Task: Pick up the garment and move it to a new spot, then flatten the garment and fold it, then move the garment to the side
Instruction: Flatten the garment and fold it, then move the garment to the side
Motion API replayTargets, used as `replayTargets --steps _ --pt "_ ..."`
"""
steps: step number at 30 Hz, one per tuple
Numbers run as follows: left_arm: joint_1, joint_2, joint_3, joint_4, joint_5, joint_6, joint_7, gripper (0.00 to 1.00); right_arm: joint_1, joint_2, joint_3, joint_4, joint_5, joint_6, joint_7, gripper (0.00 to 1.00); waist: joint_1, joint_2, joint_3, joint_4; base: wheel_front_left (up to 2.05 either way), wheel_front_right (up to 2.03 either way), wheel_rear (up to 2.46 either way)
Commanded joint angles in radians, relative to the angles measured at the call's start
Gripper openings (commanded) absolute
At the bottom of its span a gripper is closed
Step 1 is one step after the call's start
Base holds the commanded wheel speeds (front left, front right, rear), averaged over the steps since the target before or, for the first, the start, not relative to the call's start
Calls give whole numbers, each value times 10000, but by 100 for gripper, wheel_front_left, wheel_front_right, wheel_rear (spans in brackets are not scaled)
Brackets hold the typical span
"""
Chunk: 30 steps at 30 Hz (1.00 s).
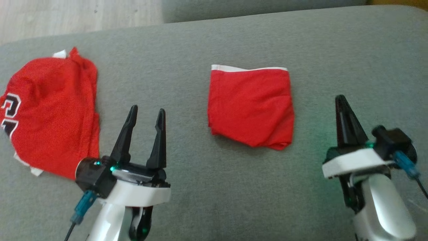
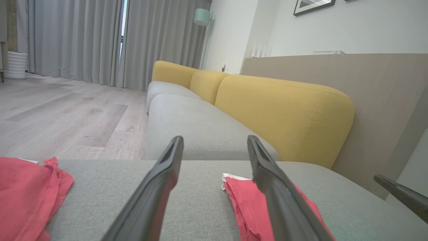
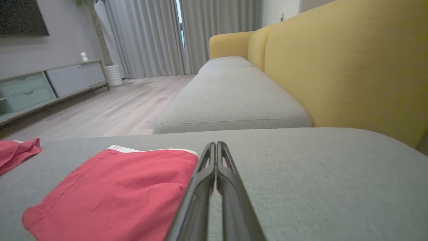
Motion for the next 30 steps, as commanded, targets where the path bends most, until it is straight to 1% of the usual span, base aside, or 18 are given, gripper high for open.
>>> replayTargets --steps 1,3,8,9,10,21,30 --pt "-42 35 429 -299 -3 15 -51 100 140 101 124 -575 261 -9 -92 0 1 0 -124 -218 0 0 0" --pt "59 35 465 -294 -170 15 -51 100 486 101 146 -891 356 -9 -92 0 1 0 -170 -309 0 0 0" --pt "271 35 539 -264 -196 15 -51 100 937 101 5 -1373 660 -9 -93 0 1 0 -260 -415 0 0 0" --pt "309 35 544 -253 -195 15 -51 100 1000 101 11 -1450 669 -9 -93 90 1 0 -277 -425 0 0 0" --pt "336 35 540 -236 -184 15 -51 100 1060 101 77 -1467 697 -9 -93 100 1 0 -297 -429 0 0 0" --pt "340 35 483 -179 -25 15 -51 100 1089 101 61 -1674 568 -9 -93 100 1 0 -359 -312 0 0 0" --pt "277 35 331 -189 -71 15 -51 100 951 101 -84 -1487 345 -9 -93 100 1 0 -200 -100 0 0 0"
